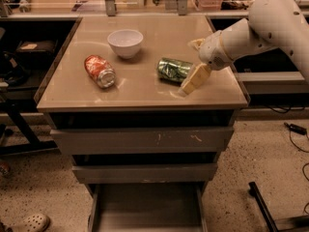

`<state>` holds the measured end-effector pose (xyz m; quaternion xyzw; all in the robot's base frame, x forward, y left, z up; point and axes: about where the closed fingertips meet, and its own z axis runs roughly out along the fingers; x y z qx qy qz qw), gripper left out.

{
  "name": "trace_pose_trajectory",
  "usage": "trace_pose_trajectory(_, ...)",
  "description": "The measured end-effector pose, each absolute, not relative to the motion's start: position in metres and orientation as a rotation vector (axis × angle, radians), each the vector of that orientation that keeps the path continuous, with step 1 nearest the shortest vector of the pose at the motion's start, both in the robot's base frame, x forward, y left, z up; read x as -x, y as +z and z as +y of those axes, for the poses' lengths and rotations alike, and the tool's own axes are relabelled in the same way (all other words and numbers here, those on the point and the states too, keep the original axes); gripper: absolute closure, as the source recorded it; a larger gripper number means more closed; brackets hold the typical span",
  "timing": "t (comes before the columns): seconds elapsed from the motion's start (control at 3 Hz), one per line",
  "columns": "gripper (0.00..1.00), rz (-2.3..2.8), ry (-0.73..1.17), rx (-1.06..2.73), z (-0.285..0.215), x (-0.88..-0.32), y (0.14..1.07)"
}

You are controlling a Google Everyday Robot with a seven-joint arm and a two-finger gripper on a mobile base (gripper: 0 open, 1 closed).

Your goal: Pick green can from bottom drawer and place on counter

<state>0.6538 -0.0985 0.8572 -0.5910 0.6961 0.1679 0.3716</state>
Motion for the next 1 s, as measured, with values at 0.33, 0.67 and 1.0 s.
trace_pose_trajectory(0.33, 0.00, 1.781, 0.342, 1.501, -0.111, -0.651, 0.893)
trace_pose_trajectory(0.67, 0.00, 1.826, 0.147, 1.469, -0.138, -0.636, 0.955)
trace_pose_trajectory(1.0, 0.00, 1.839, 0.012, 1.446, -0.154, -0.623, 1.005)
